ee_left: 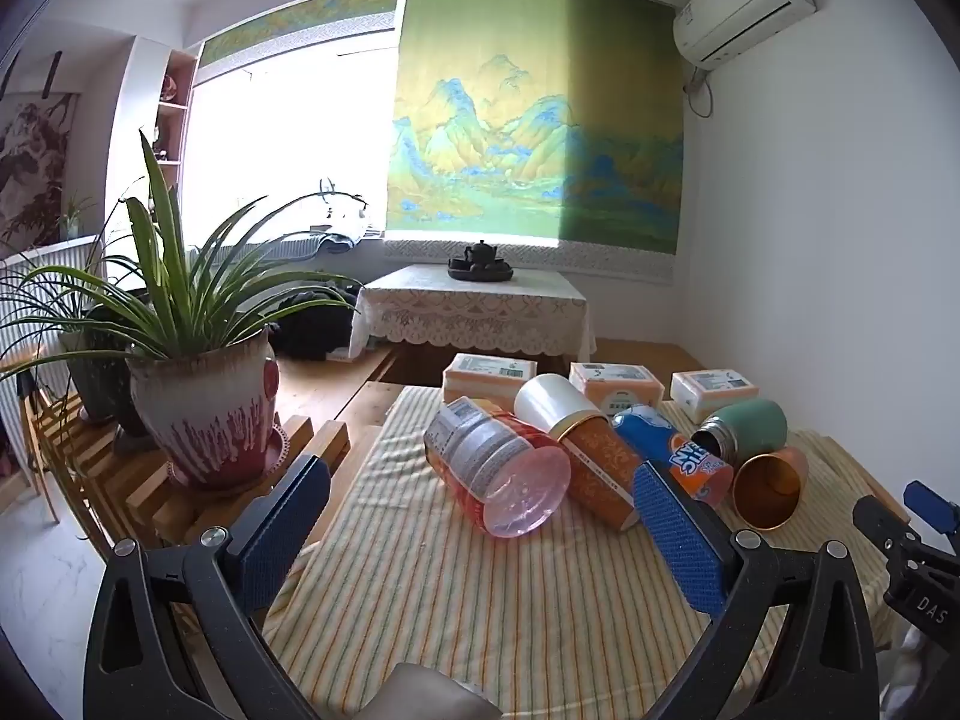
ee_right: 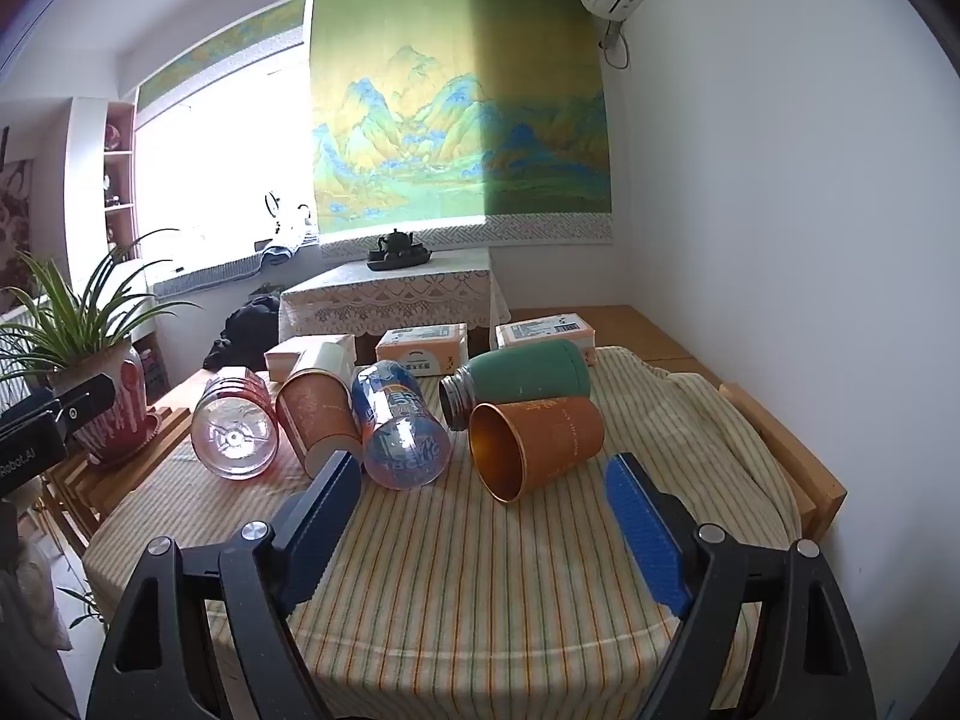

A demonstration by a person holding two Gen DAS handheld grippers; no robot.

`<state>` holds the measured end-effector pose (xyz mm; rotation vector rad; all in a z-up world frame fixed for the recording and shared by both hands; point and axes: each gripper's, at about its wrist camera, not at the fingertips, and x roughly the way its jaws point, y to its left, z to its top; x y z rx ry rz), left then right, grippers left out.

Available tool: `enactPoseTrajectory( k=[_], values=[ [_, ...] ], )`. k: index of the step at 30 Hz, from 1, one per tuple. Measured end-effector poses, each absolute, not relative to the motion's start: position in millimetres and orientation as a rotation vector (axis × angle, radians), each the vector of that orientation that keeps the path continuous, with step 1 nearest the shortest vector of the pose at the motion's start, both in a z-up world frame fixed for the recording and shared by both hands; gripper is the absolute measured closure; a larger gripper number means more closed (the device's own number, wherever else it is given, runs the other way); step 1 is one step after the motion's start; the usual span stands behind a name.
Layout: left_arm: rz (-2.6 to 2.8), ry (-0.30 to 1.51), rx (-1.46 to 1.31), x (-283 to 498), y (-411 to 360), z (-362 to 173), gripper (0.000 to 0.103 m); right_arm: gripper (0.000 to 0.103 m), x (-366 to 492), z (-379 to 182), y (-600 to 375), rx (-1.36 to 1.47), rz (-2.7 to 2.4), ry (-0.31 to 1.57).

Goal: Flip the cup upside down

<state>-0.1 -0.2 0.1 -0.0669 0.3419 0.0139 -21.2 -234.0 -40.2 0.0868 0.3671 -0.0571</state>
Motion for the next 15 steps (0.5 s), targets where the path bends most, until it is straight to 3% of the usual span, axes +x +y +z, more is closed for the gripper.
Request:
enactPoseTrajectory(
  k=[15],
  values=[
    [0.026, 0.346, -0.072, 2.5, 3.9, -5.2, 0.001, 0.022, -20.6, -40.1, -236.6, 0.073, -0.1, 0.371]
  ],
)
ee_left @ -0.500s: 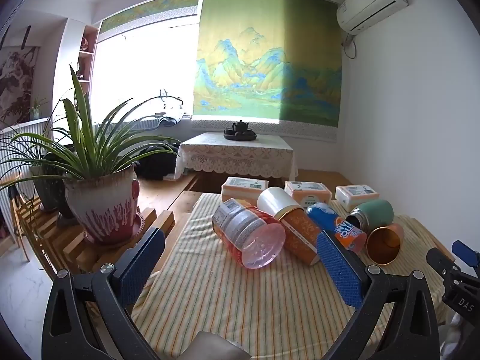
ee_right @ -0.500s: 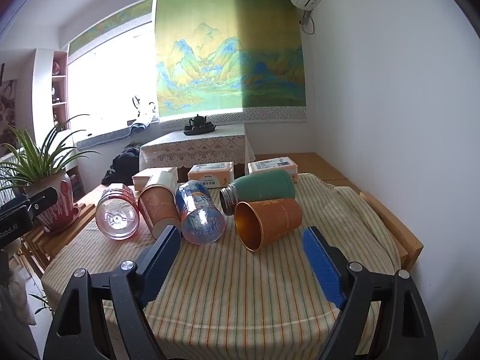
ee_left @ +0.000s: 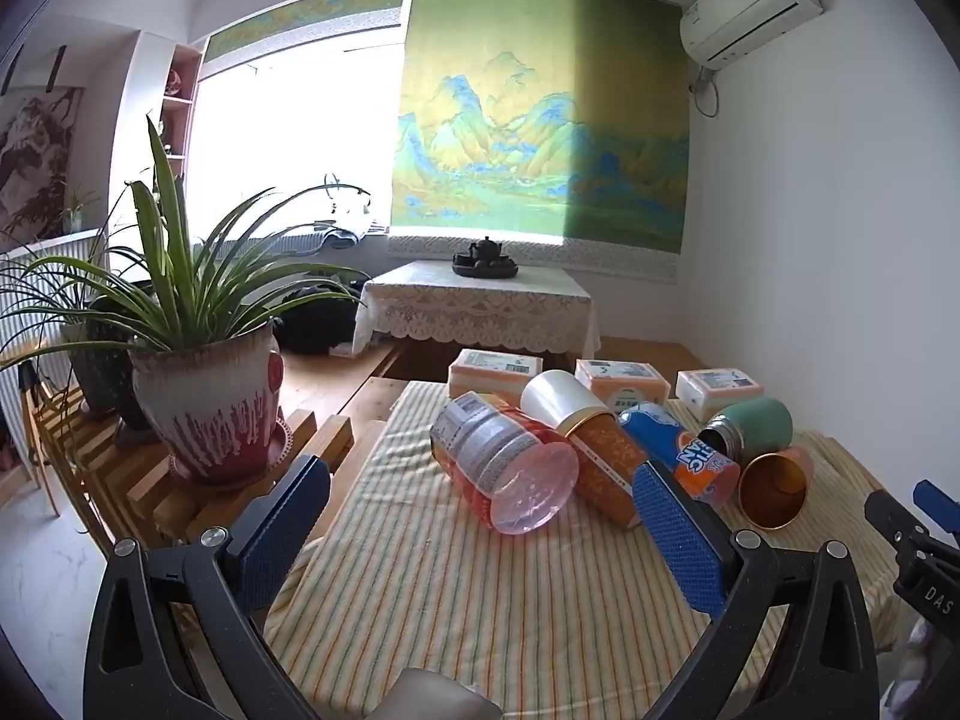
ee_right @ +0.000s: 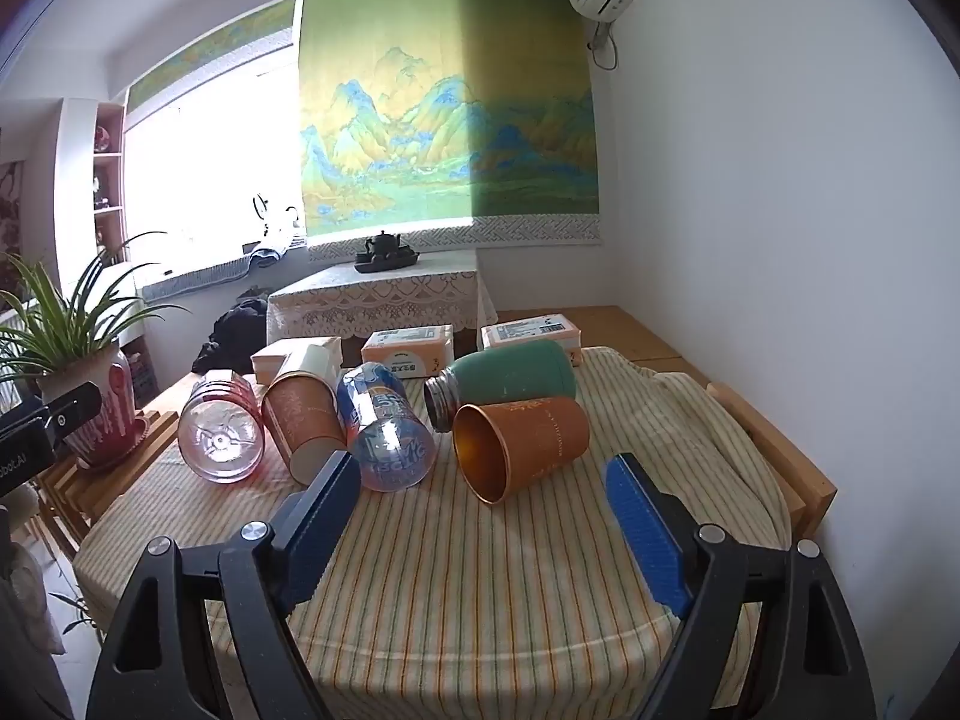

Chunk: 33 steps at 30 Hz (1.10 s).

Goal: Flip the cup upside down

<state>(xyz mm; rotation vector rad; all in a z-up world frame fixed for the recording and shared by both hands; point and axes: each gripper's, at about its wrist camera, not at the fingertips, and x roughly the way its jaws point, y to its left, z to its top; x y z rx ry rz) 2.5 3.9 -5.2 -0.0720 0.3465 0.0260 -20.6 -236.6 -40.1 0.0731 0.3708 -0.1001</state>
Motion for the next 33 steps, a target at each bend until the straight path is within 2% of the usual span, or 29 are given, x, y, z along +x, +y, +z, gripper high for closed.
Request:
enactPoseTrajectory(
  k=[33],
  values=[
    [0.026, 0.351, -0.071, 1.7, 5.8, -7.5, 0.001, 0.022, -21.1, -30.0, -235.7, 0.062, -0.127, 0.328]
  ],
)
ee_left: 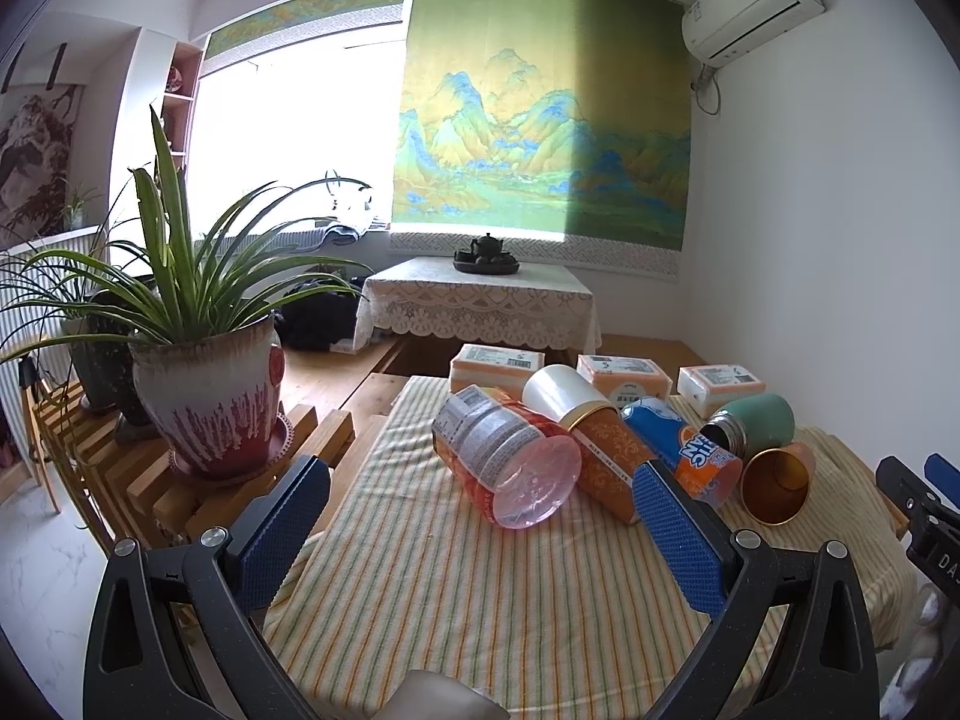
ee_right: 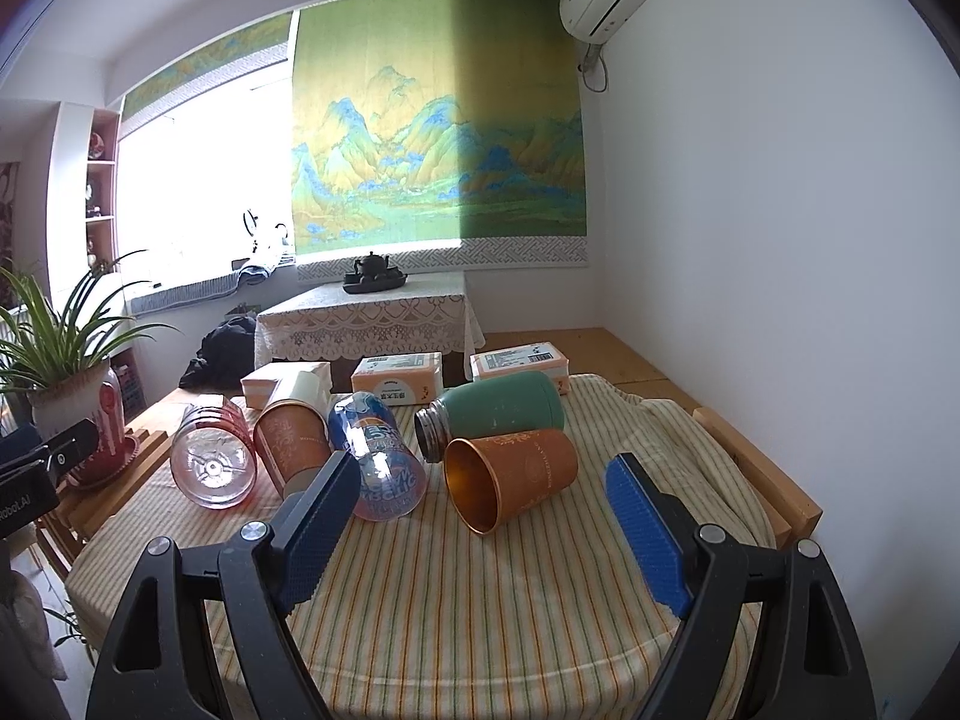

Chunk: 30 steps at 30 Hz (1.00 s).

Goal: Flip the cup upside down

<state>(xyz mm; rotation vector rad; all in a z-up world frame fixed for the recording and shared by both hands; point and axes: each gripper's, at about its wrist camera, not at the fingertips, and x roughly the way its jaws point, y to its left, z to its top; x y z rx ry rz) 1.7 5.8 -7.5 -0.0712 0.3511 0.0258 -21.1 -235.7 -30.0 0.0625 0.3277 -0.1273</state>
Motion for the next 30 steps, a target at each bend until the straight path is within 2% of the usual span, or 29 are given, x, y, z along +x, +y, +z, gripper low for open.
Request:
enactPoseTrajectory(
  k=[30],
  values=[
    [0.019, 0.361, -0.062, 5.6, 4.4, -6.9, 0.001, 0.022, -15.4, -30.4, -238.7, 0.063, -0.134, 0.336]
  ],
)
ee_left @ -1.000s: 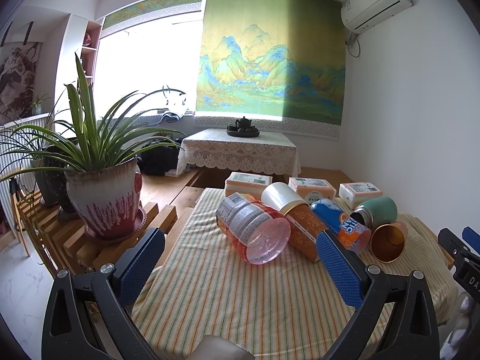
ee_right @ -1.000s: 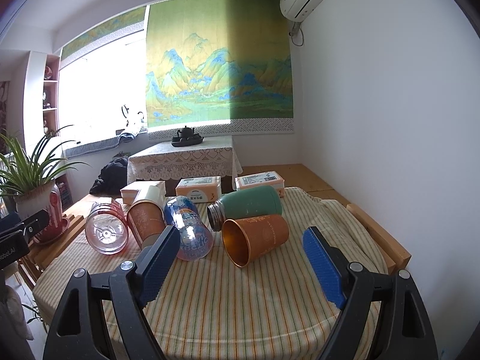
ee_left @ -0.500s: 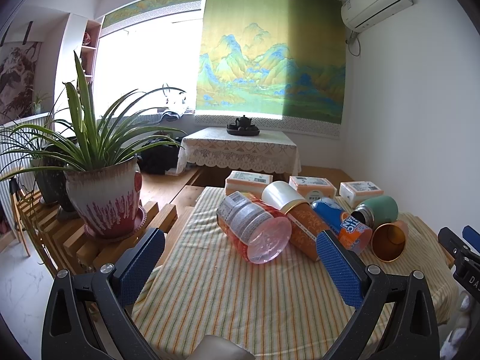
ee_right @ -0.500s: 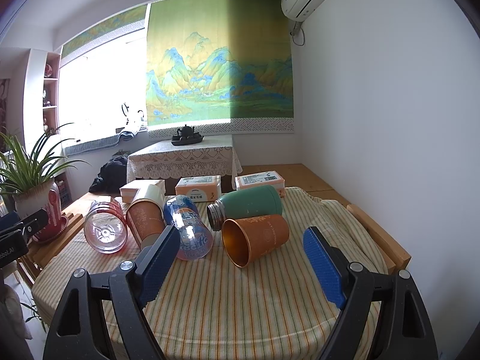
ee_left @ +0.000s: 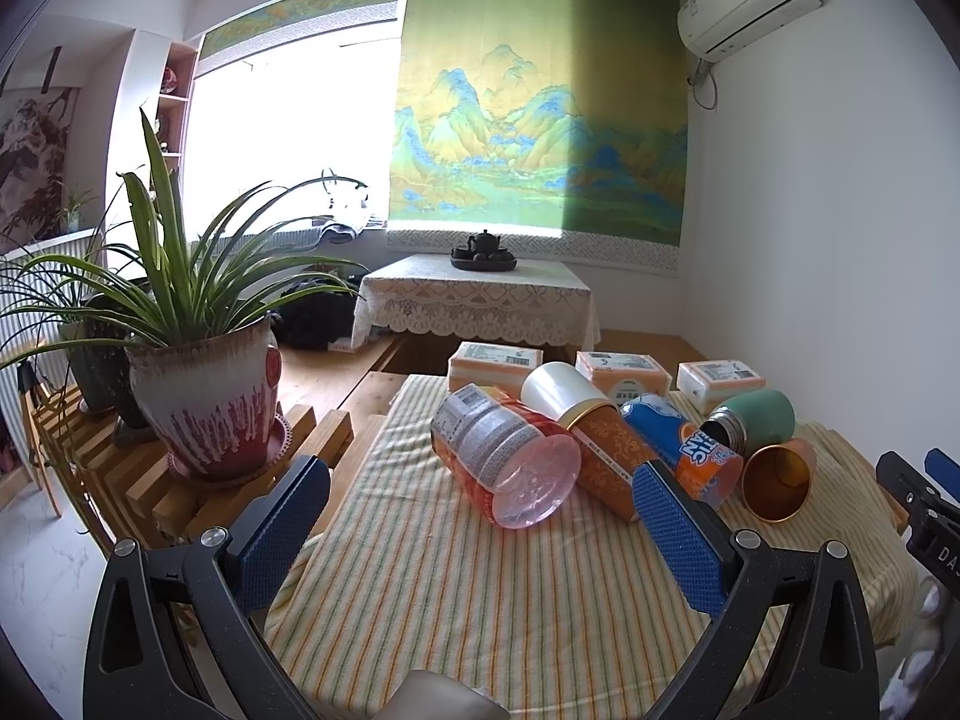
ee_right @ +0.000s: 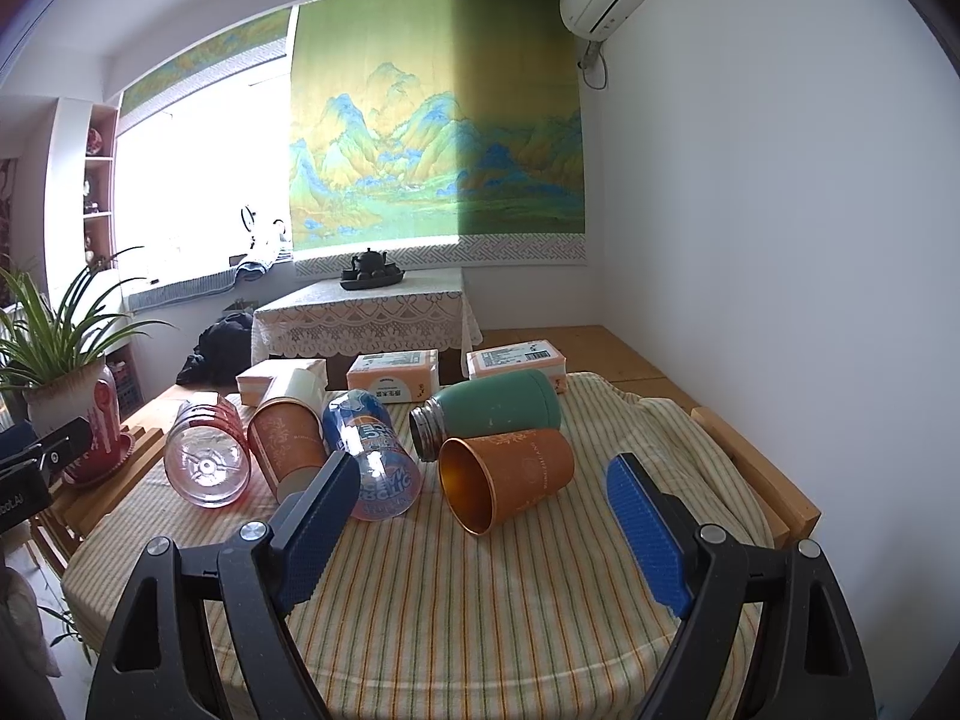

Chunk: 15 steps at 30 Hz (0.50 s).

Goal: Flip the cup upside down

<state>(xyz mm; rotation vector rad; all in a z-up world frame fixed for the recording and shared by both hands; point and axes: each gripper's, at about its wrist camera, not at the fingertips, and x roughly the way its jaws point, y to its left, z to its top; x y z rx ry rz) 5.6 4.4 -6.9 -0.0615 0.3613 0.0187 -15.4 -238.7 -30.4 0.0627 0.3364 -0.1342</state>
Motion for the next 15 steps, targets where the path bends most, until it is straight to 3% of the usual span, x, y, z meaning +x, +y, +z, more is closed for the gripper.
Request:
enactPoseTrajectory(
  k=[15],
  values=[
    [0.001, 0.376, -0.044, 10.5, -2.2, -10.1, 0.001, 0.021, -10.6, -33.0, -244.7, 0.078, -0.139, 0.357]
  ],
)
